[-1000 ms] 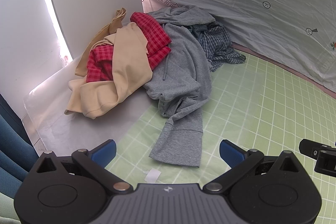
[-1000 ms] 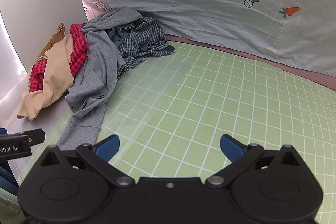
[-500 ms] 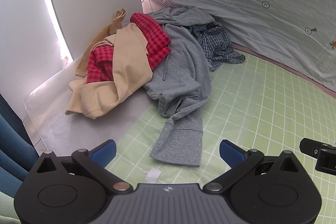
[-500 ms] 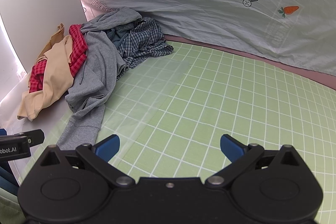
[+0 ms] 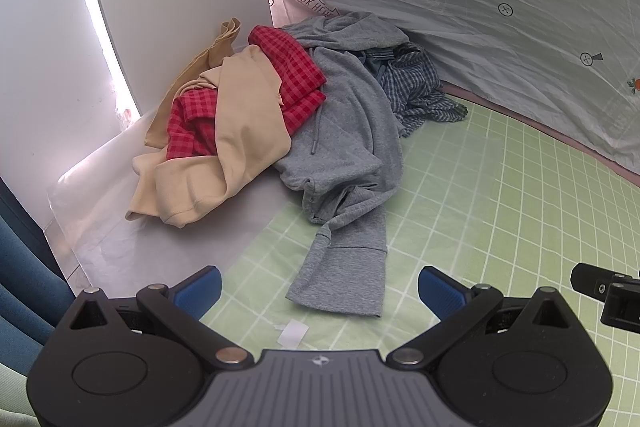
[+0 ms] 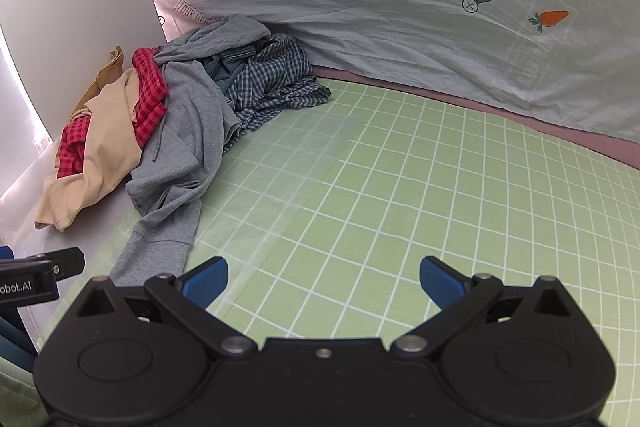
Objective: Fold clothes
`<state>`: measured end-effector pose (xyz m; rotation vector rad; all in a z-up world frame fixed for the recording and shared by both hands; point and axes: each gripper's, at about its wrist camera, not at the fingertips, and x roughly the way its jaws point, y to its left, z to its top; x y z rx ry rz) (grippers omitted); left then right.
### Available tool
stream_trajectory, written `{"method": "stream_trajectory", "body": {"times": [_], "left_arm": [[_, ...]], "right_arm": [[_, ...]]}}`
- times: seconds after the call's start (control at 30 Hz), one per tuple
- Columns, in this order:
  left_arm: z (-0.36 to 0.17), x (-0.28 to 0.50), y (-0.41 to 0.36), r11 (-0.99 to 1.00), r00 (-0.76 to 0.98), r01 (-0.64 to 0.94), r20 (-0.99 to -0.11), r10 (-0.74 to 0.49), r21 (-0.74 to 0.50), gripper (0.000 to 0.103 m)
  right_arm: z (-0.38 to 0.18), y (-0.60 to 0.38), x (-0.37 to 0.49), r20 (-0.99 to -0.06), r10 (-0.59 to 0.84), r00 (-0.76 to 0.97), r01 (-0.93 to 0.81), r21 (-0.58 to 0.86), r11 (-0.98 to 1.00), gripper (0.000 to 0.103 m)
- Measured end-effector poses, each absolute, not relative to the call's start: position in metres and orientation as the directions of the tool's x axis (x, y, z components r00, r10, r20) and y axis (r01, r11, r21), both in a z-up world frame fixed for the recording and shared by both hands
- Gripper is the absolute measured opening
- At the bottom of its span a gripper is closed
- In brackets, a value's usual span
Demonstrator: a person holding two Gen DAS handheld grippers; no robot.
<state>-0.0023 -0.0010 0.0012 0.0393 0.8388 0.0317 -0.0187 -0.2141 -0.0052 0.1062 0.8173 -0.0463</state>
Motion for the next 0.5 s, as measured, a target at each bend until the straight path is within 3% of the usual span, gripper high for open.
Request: {"method": "stream_trajectory", "body": {"times": [0.5], "left_arm": [[-0.0029, 0.0074, -0.0038, 0.999, 0.652, 0.002, -0.757, 0.038, 0.052, 0.103]], "right_arm": [[-0.0064, -0.2147, -0.0093, -0.735, -0.002, 0.678, 0.073, 0.064, 0.995, 0.103]]}}
